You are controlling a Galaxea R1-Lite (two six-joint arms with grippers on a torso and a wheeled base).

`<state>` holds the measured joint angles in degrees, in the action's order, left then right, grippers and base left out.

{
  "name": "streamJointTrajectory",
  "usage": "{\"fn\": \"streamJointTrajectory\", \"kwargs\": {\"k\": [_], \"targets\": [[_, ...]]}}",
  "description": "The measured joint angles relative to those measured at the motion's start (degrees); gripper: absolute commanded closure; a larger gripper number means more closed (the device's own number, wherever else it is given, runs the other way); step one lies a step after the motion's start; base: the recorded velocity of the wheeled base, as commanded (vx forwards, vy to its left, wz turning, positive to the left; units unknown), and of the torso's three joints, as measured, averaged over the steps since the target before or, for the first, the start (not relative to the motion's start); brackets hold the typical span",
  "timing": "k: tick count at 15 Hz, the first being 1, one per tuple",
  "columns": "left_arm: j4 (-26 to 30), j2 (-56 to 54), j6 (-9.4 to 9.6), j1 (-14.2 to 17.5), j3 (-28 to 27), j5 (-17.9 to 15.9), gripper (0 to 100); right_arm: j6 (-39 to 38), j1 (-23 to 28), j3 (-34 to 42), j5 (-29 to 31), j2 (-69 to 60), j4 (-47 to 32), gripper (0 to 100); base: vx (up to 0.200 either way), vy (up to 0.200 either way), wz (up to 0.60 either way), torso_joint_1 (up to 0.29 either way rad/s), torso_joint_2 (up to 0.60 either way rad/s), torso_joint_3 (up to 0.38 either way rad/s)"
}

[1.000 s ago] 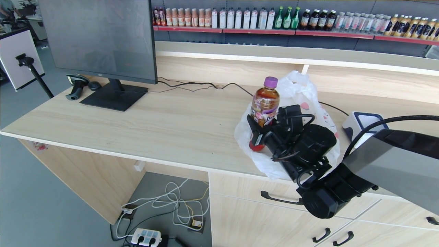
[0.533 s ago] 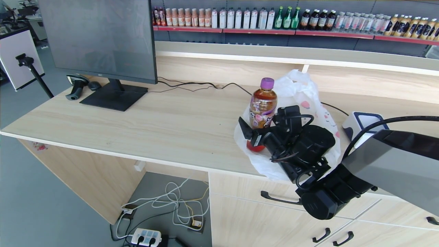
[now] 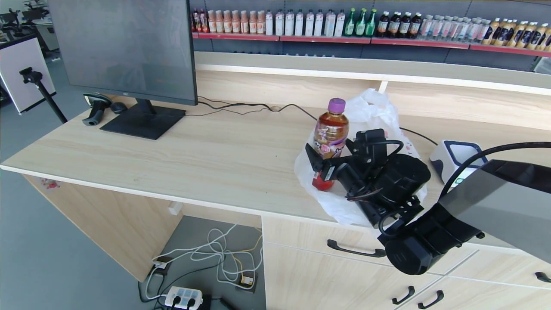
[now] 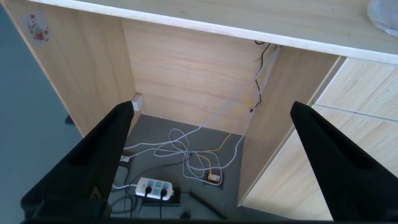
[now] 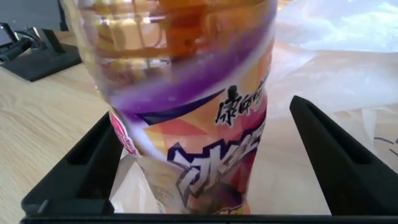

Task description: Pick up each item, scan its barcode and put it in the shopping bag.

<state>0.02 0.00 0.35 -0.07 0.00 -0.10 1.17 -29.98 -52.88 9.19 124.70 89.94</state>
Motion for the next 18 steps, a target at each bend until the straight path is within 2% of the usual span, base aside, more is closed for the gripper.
{"fn": "streamJointTrajectory", "kwargs": {"k": [15,18], "targets": [[0.1,0.0,0.54,0.0,0.0,-0.1,0,-0.4,0.2,15.3,0.1,-17.8,0.0,0,0.000,0.000,0.00,0.000,0.00,0.000],[0.1,0.0,0.57,0.0,0.0,-0.1,0,-0.4,2.3,16.7,0.1,-19.9,0.0,0,0.000,0.000,0.00,0.000,0.00,0.000]]}}
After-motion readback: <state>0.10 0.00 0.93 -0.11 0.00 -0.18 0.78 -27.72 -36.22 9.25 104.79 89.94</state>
